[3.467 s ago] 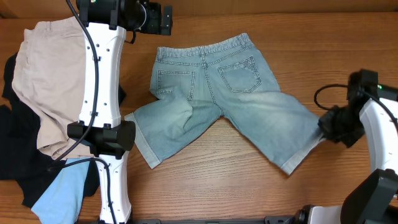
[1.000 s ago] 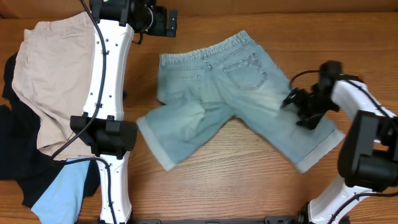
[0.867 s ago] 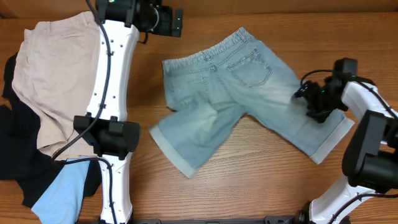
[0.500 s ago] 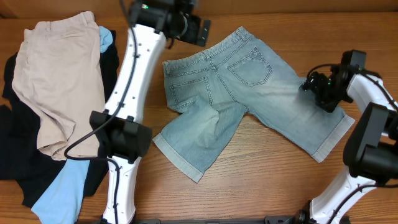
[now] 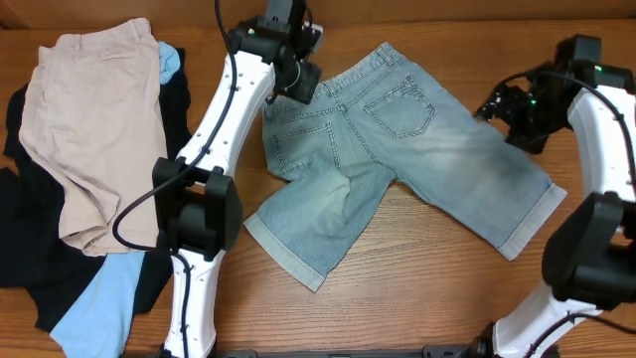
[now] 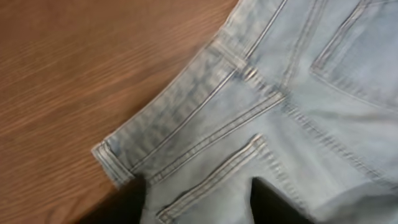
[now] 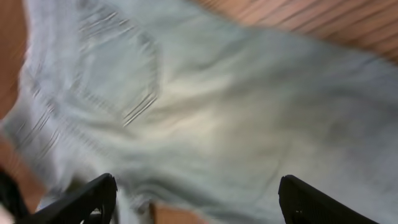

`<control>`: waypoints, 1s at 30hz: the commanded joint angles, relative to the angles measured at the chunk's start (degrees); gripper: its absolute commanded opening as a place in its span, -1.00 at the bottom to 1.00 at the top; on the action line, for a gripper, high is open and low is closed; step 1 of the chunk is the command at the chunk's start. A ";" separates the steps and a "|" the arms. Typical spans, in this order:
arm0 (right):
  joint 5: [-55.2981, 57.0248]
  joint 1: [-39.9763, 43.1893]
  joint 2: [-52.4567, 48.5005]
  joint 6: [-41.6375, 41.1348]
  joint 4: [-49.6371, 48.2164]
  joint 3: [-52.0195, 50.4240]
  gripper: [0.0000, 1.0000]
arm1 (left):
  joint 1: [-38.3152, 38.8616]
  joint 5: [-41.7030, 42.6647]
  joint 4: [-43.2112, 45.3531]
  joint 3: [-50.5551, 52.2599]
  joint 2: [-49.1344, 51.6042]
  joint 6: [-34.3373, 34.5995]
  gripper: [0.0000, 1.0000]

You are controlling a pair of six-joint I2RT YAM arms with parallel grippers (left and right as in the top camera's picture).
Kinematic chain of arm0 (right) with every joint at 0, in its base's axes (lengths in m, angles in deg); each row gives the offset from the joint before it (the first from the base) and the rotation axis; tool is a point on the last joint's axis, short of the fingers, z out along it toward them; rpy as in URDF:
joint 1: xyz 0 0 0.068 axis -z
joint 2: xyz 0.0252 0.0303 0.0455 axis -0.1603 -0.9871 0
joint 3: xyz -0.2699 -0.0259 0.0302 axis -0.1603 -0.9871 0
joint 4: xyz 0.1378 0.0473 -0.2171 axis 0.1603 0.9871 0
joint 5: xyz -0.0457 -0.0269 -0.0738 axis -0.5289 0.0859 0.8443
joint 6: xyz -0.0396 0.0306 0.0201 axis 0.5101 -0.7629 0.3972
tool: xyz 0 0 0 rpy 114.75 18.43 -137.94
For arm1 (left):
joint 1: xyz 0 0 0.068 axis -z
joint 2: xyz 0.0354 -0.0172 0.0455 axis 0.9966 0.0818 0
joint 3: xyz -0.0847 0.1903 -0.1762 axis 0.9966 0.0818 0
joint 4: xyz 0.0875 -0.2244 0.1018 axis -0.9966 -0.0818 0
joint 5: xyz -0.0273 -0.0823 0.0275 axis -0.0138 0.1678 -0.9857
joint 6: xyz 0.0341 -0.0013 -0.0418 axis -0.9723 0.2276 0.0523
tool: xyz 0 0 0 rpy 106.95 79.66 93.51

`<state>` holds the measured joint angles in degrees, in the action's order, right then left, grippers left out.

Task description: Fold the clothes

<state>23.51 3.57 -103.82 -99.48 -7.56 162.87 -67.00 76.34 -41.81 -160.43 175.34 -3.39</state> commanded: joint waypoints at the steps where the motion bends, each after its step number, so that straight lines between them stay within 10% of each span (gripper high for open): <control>1: -0.96 -3.80 2.27 0.63 2.21 1.51 0.75 | -0.02 -1.36 1.49 4.92 0.31 -2.80 -0.45; 6: -0.50 -9.64 2.25 0.42 5.44 1.05 0.74 | -0.09 -4.55 3.41 10.29 0.33 -1.70 -0.92; 30: 2.67 -20.00 2.25 -2.93 -0.70 -13.81 0.73 | -10.86 -6.51 2.73 28.59 0.35 10.47 -0.65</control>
<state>23.83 -15.14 -102.44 -100.74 -6.95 152.66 -73.89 74.24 -35.59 -135.19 173.42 2.64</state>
